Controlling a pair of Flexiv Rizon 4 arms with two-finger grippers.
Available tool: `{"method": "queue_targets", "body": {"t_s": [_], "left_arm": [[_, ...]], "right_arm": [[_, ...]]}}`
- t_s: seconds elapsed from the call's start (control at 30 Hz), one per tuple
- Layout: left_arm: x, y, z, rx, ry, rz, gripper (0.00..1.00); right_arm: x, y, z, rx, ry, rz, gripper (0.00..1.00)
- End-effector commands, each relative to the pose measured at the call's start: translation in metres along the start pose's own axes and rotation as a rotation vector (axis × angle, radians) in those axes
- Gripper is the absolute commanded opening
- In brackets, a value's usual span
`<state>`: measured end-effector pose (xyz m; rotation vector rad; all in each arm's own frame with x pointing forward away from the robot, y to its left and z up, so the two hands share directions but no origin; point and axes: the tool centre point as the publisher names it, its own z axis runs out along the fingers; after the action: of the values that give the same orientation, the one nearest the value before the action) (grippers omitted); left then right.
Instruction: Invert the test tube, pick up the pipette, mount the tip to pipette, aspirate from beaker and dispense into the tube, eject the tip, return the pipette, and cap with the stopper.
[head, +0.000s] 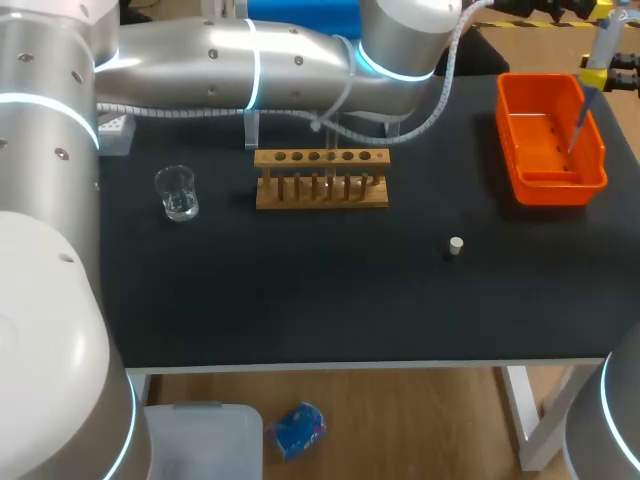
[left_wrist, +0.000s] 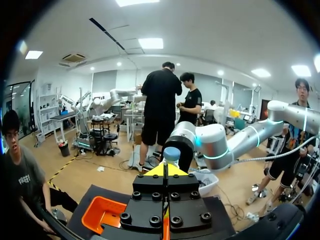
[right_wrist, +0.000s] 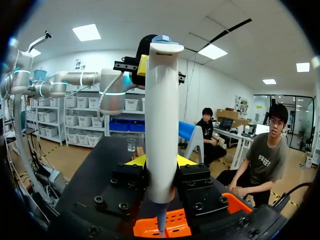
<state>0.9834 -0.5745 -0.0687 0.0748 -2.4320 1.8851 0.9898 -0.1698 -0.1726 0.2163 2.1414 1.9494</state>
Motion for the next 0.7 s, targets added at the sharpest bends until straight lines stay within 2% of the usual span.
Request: {"method": "queue_targets", "body": {"t_s": [0.03,0.7], "left_arm": [[0.0015,0.0114,0.0041,0.024,-0.003,-0.003,0.00],[0.0012,0.0197,0.0141,0.018,0.020,-0.019,0.00]], "right_arm": [[-0.0004,0.0057,0.0004,0.003,0.001,-0.001,0.00],[-0.0004,0.0057,0.0004,0.003,0.001,-0.001,0.00]]}}
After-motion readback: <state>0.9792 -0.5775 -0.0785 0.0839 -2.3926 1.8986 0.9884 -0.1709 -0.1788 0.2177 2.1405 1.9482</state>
